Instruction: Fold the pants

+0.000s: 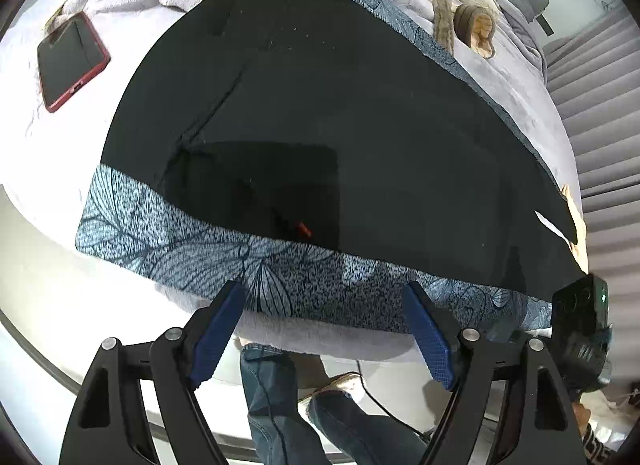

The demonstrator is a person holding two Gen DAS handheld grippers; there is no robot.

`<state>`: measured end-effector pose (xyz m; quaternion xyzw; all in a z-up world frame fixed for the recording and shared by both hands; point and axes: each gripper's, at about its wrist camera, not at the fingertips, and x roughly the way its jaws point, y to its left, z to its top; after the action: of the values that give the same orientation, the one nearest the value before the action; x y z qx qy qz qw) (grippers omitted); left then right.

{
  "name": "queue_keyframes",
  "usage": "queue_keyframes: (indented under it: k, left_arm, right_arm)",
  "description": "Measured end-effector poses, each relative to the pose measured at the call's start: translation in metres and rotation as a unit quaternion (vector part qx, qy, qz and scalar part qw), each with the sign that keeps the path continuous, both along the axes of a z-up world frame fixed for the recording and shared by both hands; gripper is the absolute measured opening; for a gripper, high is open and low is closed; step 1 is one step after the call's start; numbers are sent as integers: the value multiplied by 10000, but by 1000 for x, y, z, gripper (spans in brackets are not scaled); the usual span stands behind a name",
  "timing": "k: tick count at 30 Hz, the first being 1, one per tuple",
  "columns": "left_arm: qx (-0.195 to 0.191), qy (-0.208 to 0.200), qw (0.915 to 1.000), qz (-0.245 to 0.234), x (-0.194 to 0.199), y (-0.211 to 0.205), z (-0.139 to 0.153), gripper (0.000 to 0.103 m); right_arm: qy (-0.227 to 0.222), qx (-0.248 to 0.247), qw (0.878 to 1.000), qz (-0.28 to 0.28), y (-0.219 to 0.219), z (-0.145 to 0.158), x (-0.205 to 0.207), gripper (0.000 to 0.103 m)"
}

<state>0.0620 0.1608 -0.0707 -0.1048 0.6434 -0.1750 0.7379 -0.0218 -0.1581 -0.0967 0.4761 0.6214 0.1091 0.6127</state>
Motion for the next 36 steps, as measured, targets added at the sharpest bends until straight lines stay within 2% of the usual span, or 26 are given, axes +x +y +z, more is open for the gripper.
queue_keyframes:
  k: [2,5,9,10,11,13,15,19,21,24,26,28,29,30,33,34,36]
  left_arm:
    - [-91,41,9999,42,-1,1,1,82]
    - [-236,60,9997,83,1,0,1,82]
    - [-389,139,9990,182,-1,0,0,82]
    - [-392,159,9989,192,-2,-1,-1,82]
    - [-389,175,9989,202,-4,-1,-3,82]
    - [-465,239,9982,290,-9,0,-4,82]
    - [-716,327,9957,495,-12,2,-5,82]
    - [-1159,326,9880,965,-1,-1,-7,82]
    - [-1315,201,9829,1271,8,2,-5,82]
    - [-1302,6,9779,1634,17,11,0,82]
    - [-1173,-66,9779,1731,20,15,2,65]
    - [-934,-81,9816,1664,25,15,0,36]
    - [-713,-120,9855,1534,28,13,2,29]
    - [-614,-164,9878,1424,31,12,5,25]
    - [-558,-490,9911,1102,42,2,33,25]
    - [-534,-598,9917,1009,46,-3,41,25]
    - [-560,-936,9910,771,70,-19,64,25]
  right_arm:
    - [-241,200,9989,-360,-7,6,3,64]
    - [-600,401,9958,-571,-10,16,10,64]
    - [-252,516,9966,-591,4,-20,8,64]
    - [-78,581,9959,-689,7,-32,9,56]
    - [112,626,9947,-809,5,-43,10,29]
    - [244,729,9913,-1072,-5,-46,12,9]
    - [-120,1004,9865,-1286,-13,-31,12,8]
    - [-591,1152,9850,-1144,-7,-12,23,8]
    - [-666,1174,9854,-1037,-6,-11,25,8]
    - [-615,1176,9874,-856,-9,-11,21,8]
    - [-508,1147,9889,-793,-6,-22,34,8]
    - [-408,1143,9894,-799,-17,-21,35,8]
    - [-375,1100,9898,-821,-21,-22,33,8]
    - [-368,1064,9900,-853,-24,-21,37,8]
    - [-555,953,9895,-937,-34,-9,48,8]
    - [-737,811,9901,-871,-41,2,63,8]
    - [-859,715,9904,-811,-44,14,77,8]
